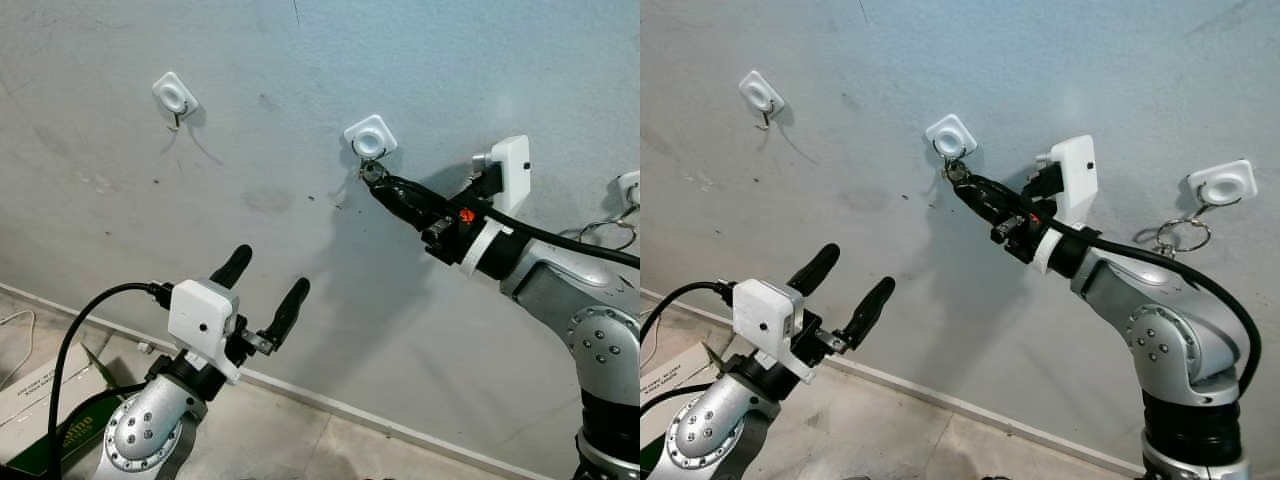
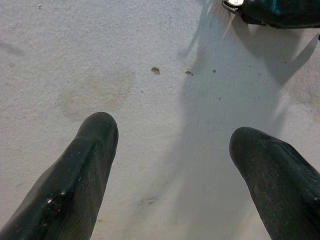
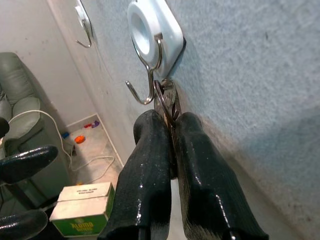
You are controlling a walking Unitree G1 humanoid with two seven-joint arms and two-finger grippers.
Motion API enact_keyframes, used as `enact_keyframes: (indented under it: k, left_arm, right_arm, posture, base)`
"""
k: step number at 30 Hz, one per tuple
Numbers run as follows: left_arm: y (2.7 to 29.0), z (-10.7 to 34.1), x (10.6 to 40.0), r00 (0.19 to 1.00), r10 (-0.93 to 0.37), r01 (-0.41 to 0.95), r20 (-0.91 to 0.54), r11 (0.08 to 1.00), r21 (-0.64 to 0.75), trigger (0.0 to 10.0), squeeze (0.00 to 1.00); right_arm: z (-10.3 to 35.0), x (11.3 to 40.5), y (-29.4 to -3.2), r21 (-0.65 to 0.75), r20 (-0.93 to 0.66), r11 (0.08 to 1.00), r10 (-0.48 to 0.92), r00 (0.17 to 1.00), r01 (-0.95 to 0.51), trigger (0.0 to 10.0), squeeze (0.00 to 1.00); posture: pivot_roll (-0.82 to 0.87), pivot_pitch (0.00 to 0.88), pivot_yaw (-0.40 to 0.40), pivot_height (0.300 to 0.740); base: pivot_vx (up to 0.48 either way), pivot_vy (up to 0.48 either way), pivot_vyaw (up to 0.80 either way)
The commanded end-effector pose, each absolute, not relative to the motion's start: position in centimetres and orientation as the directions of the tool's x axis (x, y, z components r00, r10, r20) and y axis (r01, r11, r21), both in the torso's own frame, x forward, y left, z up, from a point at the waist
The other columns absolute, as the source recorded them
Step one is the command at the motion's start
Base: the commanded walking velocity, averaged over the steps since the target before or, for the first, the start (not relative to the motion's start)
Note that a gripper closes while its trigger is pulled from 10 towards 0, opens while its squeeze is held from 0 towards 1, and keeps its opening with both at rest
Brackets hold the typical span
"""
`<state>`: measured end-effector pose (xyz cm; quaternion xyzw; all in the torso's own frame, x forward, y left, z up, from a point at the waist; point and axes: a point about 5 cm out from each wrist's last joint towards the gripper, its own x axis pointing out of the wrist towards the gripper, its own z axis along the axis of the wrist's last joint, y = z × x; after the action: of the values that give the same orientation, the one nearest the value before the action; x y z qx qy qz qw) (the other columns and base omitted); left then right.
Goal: Hang keys on a hook
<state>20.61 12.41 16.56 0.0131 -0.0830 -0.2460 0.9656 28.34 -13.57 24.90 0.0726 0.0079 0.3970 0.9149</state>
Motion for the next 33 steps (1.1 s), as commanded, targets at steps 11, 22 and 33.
enact_keyframes:
  k: [11, 22, 33]
  left_arm:
    - [12.5, 16.1, 20.7, 0.87, -0.476, 0.471, 0.129, 0.88, 0.067, 10.0, 0.0]
    - [12.5, 16.1, 20.7, 0.871, -0.475, 0.47, 0.129, 0.88, 0.067, 10.0, 0.0]
    - [12.5, 16.1, 20.8, 0.869, -0.477, 0.472, 0.129, 0.879, 0.068, 10.0, 0.0]
  right_arm:
    - [24.0, 27.5, -13.3, 0.135, -0.017, 0.646, 0.759, 0.65, -0.751, 10.0, 0.0]
    - [24.3, 27.2, -13.0, 0.12, 0.0, 0.618, 0.782, 0.623, -0.777, 10.0, 0.0]
    - [25.8, 27.2, -12.6, 0.117, 0.072, 0.586, 0.8, 0.596, -0.801, 10.0, 0.0]
  posture:
    - [0.02, 0.114, 0.014, 0.74]
    - [0.02, 0.113, 0.013, 0.74]
    - [0.02, 0.113, 0.016, 0.74]
  base:
    - [0.0, 0.0, 0.0]
    - [0.0, 0.0, 0.0]
    - [0.0, 0.0, 0.0]
